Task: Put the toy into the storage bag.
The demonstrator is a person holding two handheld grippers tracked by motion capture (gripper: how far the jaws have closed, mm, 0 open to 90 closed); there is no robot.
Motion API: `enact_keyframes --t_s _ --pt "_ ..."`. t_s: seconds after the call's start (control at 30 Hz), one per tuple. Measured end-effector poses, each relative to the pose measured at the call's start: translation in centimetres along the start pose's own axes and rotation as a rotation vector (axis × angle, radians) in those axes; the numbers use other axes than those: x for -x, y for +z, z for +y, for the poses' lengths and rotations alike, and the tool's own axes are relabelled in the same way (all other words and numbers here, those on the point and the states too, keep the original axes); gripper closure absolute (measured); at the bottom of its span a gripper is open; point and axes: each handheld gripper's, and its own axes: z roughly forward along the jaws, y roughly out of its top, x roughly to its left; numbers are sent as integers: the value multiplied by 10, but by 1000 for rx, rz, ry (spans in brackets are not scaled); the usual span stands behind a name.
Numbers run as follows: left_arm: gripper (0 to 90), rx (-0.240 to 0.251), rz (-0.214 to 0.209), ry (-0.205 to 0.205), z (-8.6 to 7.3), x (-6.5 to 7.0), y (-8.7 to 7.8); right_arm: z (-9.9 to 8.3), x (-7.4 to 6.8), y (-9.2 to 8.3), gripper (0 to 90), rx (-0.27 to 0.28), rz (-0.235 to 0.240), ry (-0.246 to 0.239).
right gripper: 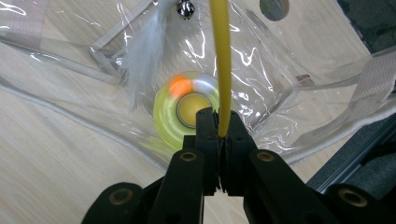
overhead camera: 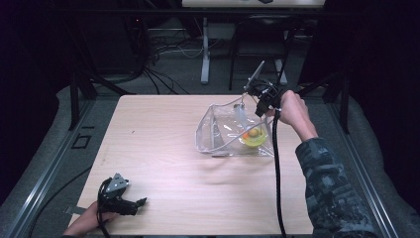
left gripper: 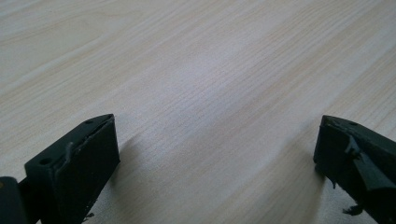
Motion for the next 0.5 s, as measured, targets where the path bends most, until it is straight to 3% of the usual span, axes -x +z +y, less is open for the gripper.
enact_keyframes --t_s 0.5 --pt "0 0 0 0 0 0 0 1 -1 14 875 -51 -14 9"
